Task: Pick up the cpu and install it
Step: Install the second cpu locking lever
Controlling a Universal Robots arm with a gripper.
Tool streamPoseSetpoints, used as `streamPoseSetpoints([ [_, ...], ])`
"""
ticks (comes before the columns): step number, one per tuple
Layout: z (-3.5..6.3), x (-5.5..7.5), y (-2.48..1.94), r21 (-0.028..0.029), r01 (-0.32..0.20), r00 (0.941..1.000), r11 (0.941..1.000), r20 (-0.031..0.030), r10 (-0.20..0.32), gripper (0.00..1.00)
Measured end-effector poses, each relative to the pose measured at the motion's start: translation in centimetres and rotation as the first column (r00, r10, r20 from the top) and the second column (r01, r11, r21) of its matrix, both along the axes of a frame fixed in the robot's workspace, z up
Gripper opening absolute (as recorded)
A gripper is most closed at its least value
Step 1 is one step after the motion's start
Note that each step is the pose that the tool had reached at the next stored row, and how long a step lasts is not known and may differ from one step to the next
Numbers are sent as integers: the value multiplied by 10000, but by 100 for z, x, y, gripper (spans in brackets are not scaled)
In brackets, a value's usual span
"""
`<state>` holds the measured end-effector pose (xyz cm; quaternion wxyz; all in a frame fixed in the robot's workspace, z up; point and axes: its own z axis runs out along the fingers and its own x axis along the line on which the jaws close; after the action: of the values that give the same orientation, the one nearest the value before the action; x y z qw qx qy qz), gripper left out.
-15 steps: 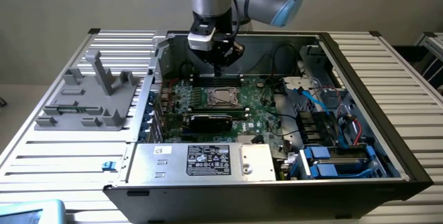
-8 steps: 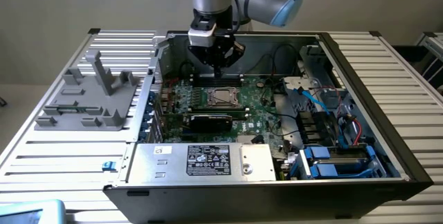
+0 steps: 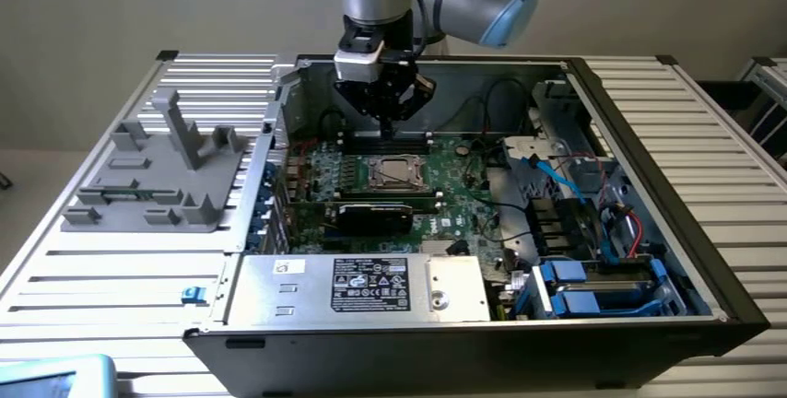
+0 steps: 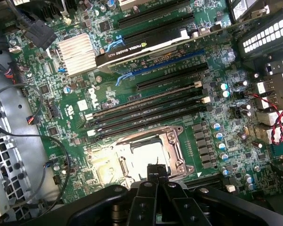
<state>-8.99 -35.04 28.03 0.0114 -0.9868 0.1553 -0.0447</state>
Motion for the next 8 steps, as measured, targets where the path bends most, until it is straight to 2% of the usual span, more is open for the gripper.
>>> streamPoseSetpoints([
  [8,0,0,-7,6,0,10000,10000,0,0,11],
])
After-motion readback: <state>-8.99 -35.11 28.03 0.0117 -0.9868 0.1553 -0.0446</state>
